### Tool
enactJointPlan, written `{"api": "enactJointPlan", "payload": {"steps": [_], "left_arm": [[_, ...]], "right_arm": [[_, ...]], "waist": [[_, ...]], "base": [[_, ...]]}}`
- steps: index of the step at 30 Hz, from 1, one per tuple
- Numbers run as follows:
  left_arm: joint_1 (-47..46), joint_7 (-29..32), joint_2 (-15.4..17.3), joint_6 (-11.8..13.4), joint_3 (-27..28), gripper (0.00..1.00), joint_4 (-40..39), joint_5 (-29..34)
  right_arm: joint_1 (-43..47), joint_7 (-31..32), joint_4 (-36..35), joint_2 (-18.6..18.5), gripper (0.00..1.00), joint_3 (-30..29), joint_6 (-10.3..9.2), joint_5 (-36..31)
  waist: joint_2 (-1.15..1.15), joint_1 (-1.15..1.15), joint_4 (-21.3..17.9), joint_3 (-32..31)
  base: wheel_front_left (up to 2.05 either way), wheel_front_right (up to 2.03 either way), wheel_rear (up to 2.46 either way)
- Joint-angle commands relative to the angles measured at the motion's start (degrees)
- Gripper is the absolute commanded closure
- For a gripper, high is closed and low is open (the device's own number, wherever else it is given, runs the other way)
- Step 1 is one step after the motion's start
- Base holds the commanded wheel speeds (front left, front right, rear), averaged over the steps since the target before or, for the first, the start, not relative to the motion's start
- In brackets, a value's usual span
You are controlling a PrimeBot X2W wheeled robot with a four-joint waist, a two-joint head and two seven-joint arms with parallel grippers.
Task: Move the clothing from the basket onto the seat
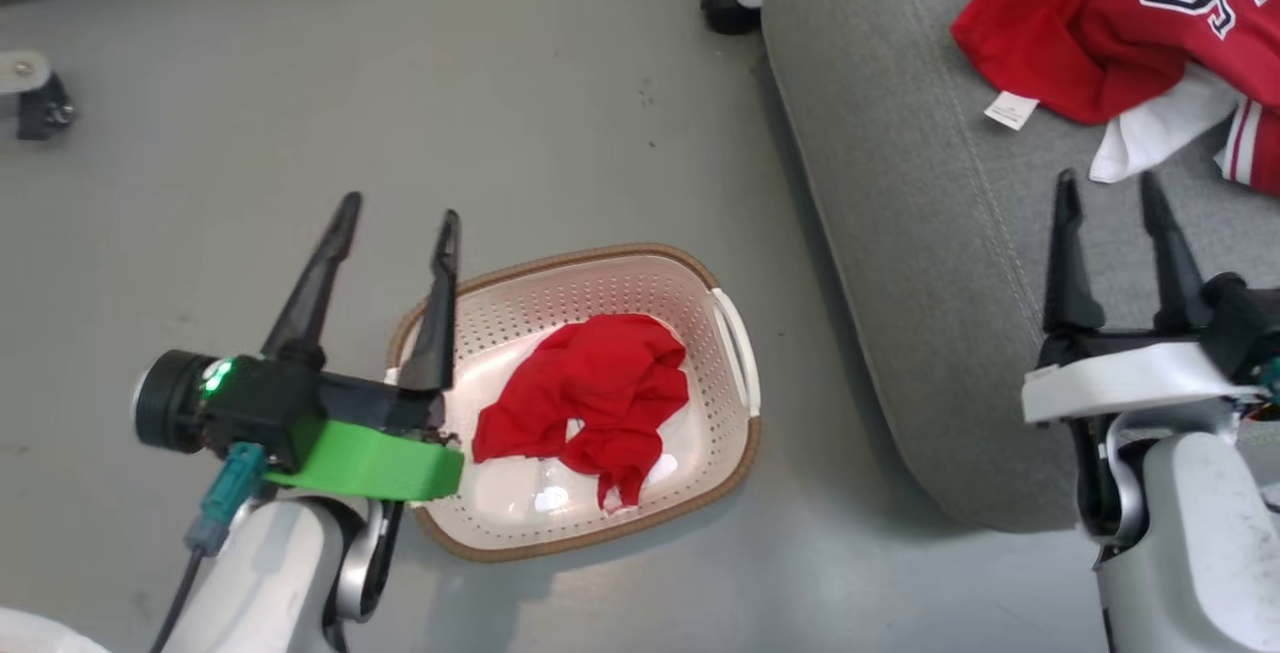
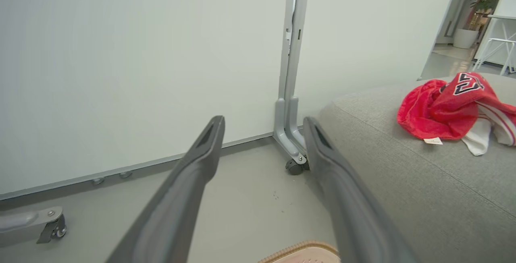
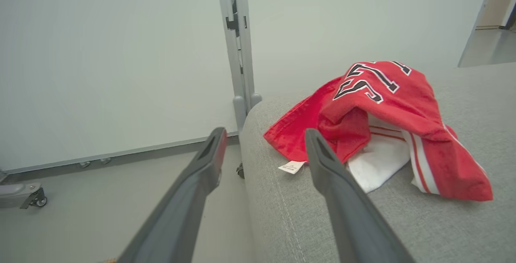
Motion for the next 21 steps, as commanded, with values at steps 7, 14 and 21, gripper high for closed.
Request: {"api": "enactJointPlan", "payload": {"steps": [7, 14, 21], "left_arm": [[4.6, -0.4, -1.82, 1.78, 7.94, 0.0, -1.23, -0.55], [10.14, -0.41, -3.79, 1.11, 13.71, 0.0, -1.23, 0.86], [15.65, -0.35, -5.93, -1.24, 15.7, 0.0, -0.17, 2.87]], "right_arm": [[5.97, 1.17, -4.61, 0.6, 0.0, 3.38, -0.02, -0.81], [10.62, 3.24, -7.79, 0.79, 0.0, 4.57, -0.02, -1.8], [14.77, 5.03, -9.82, 0.8, 0.0, 6.37, -0.02, -2.22]], "waist": [[0.0, 0.0, 6.36, -4.96], [0.0, 0.0, 8.72, -7.81], [0.0, 0.0, 9.26, -10.84]], "base": [[0.0, 0.0, 0.0], [0.0, 0.0, 0.0], [0.0, 0.0, 0.0]]}}
